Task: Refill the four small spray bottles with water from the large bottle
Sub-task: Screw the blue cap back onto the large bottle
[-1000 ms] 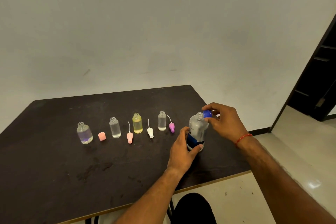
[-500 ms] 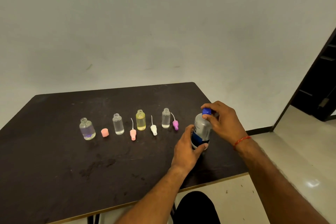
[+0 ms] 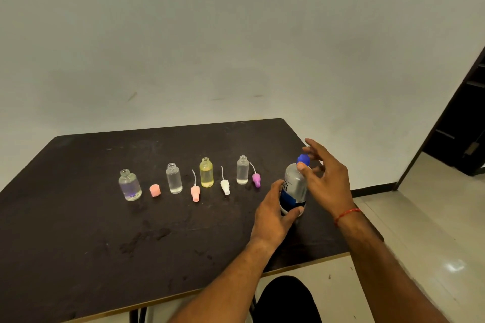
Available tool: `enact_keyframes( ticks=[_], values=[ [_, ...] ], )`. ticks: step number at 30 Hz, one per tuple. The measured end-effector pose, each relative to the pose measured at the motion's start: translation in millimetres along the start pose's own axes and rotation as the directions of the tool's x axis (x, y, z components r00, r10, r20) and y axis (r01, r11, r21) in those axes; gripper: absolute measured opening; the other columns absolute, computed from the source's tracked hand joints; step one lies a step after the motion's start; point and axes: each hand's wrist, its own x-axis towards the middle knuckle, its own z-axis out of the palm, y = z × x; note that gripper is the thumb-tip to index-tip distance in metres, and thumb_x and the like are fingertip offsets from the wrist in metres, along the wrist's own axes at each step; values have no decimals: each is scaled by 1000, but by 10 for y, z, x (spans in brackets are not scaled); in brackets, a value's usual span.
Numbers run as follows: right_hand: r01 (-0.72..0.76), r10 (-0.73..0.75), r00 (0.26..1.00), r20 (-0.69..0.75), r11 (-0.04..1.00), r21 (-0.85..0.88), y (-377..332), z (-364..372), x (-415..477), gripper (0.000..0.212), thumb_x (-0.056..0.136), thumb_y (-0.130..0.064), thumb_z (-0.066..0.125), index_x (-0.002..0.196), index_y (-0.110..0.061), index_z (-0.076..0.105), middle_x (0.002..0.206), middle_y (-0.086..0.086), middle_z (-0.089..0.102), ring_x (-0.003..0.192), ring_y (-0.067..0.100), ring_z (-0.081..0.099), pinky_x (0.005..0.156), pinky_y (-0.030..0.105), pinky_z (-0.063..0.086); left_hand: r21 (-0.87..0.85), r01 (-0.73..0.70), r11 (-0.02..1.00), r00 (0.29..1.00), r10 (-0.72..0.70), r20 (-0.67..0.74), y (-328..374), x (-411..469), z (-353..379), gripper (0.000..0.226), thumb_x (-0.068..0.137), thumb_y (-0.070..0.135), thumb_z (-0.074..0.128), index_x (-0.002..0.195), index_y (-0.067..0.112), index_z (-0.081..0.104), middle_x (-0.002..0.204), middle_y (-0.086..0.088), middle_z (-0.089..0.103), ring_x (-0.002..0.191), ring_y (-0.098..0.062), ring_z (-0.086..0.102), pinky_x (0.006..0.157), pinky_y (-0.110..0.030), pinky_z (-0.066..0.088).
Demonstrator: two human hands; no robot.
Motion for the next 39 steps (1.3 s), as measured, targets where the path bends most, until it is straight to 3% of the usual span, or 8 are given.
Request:
enact_keyframes(
  ticks=[7, 15, 19, 22, 26, 30, 34, 39],
  values=[
    [3, 4, 995, -102, 998, 62, 26, 67, -2, 22, 89, -11, 67, 110, -17, 70, 109, -2, 68, 101, 11, 63, 90, 19, 52, -2, -2, 1000, 1000, 2, -11, -14, 0, 6, 68, 84, 35, 80, 139, 44, 41, 127, 34, 50, 121, 12, 47, 104, -17, 43],
    [-54, 49, 989, -139, 998, -36, -32, 96, 32, 36, 80, -32, 76, 113, -19, 67, 109, -2, 65, 93, 10, 61, 84, 20, 52, -3, 3, 1000, 1000, -3, -14, 5, -5, 5, 68, 85, 35, 79, 140, 42, 40, 142, 20, 52, 129, 5, 45, 109, -23, 42],
    [-19, 20, 1000, -2, 999, 48, 1, 35, -3, 46, 89, -13, 68, 133, -24, 57, 123, -9, 60, 108, 4, 55, 93, 18, 47, 4, -1, 1000, 1000, 2, -20, -3, -5, 7, 70, 84, 37, 80, 141, 42, 39, 144, 17, 53, 134, -1, 48, 112, -30, 44],
    [-18, 19, 1000, -23, 999, 44, 16, 41, -26, 31, 90, -9, 65, 119, -21, 66, 117, -2, 66, 106, 8, 59, 97, 28, 52, 3, -6, 1000, 1000, 6, -25, -8, -8, 8, 71, 84, 35, 80, 142, 41, 39, 142, 18, 54, 128, 5, 47, 111, -26, 44],
    [-39, 37, 992, -120, 999, -15, 15, 100, 13, 28, 83, -19, 75, 109, -17, 68, 106, 1, 67, 92, 9, 61, 80, 12, 49, 1, -3, 1000, 1000, 3, -30, -16, -7, 9, 69, 83, 37, 80, 140, 42, 40, 141, 18, 55, 131, -1, 50, 110, -28, 46],
    [-116, 113, 982, -152, 993, -7, -15, 129, 18, 37, 75, -32, 80, 106, -19, 65, 100, -1, 65, 87, 13, 62, 82, 25, 56, -3, -3, 1000, 999, 3, -33, -2, -10, 3, 70, 84, 36, 80, 141, 42, 40, 143, 18, 53, 131, 1, 48, 111, -27, 44],
    [-90, 94, 992, -81, 994, 57, -34, 94, -6, 55, 83, -27, 75, 133, -22, 54, 115, -8, 60, 99, 8, 58, 83, 16, 48, -8, 3, 1000, 1000, -3, -20, -6, -1, 7, 68, 83, 36, 80, 139, 43, 41, 141, 19, 55, 133, -2, 50, 112, -34, 46],
    [-19, 21, 998, -67, 999, 30, 8, 103, -54, 28, 91, -11, 64, 117, -21, 67, 117, -2, 65, 107, 12, 60, 97, 36, 53, -7, 3, 1000, 1000, -3, -24, -13, -6, 15, 72, 84, 37, 80, 143, 41, 39, 143, 18, 54, 133, -2, 49, 112, -29, 45]
  ],
)
